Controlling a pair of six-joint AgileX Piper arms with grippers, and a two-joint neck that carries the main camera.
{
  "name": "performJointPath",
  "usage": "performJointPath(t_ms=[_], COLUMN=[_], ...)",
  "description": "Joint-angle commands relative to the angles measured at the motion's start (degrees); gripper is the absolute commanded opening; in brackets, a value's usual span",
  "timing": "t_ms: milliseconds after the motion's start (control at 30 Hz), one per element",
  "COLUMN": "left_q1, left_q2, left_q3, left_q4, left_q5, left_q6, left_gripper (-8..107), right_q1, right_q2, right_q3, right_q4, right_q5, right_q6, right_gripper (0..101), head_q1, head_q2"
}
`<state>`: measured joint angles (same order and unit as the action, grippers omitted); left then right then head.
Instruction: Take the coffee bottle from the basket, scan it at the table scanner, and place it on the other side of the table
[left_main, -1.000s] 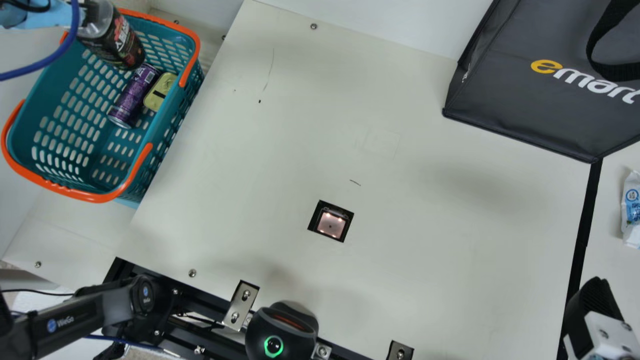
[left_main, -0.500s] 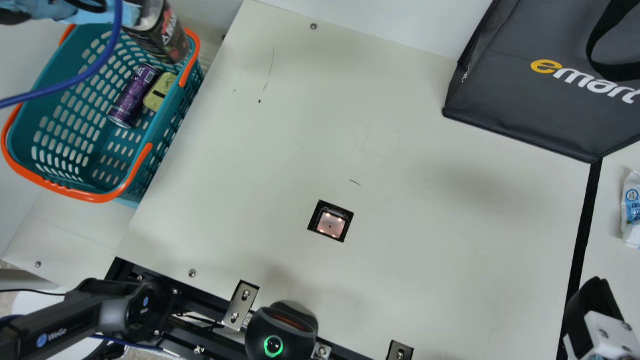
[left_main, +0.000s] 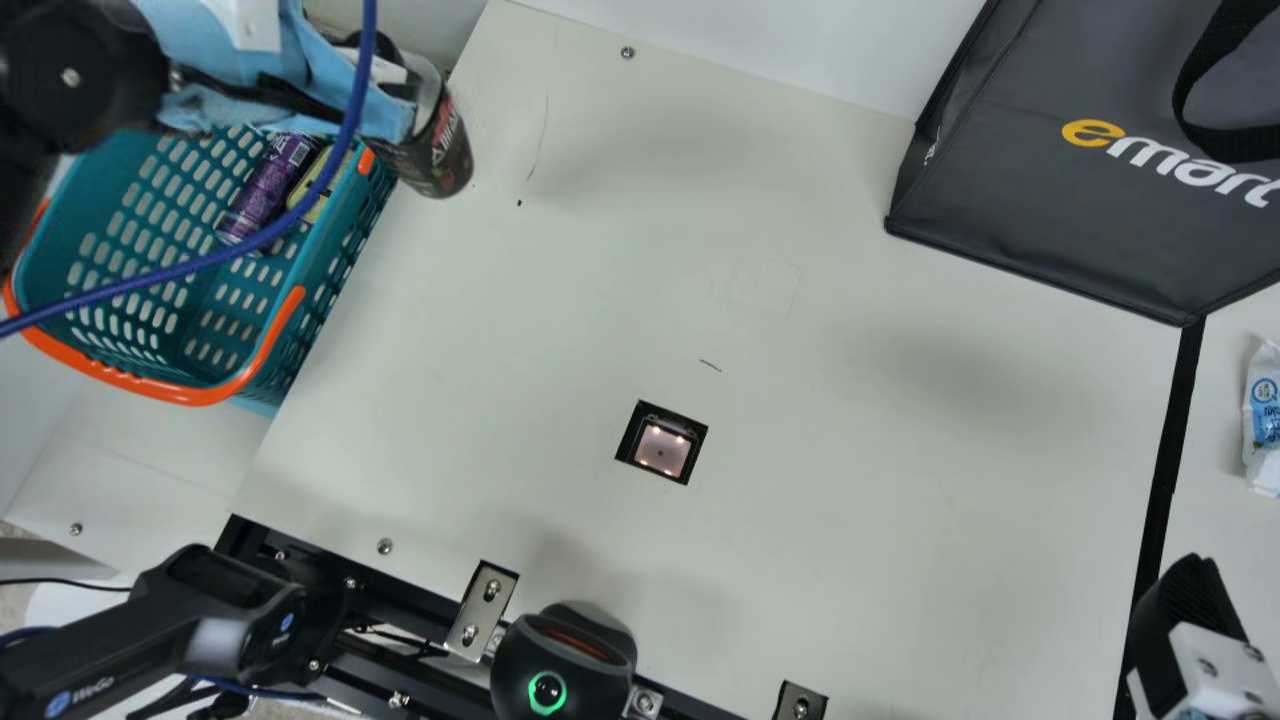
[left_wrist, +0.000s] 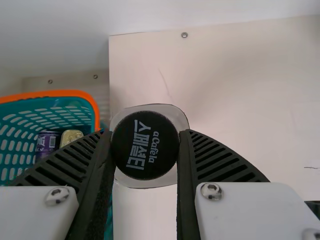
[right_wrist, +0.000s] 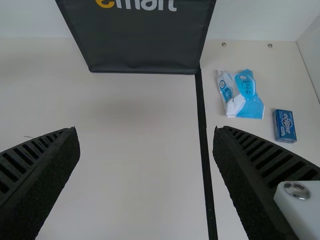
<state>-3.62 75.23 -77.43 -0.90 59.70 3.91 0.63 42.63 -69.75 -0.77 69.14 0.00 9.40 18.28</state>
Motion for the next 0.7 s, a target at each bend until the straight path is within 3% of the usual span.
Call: performJointPath(t_ms=[0, 667], left_q1=[-0.9, -3.8], left_q2=[-0.6, -8.6], left_q3=[2.0, 18.2], left_q4=[0.1, -1.3], left_q5=[-0.5, -5.1], left_q6=[-0.9, -0.5], left_gripper=[-8, -8], right_q1=[0.0, 0.0], right_q2=[0.0, 0.0], right_q3=[0.0, 0.0], right_q4=[0.0, 0.0], right_q5=[0.0, 0.0], right_q6=[0.0, 0.0], right_gripper=[95, 95], head_q1=[-1.5, -1.5], head_q2=[0.1, 0.1])
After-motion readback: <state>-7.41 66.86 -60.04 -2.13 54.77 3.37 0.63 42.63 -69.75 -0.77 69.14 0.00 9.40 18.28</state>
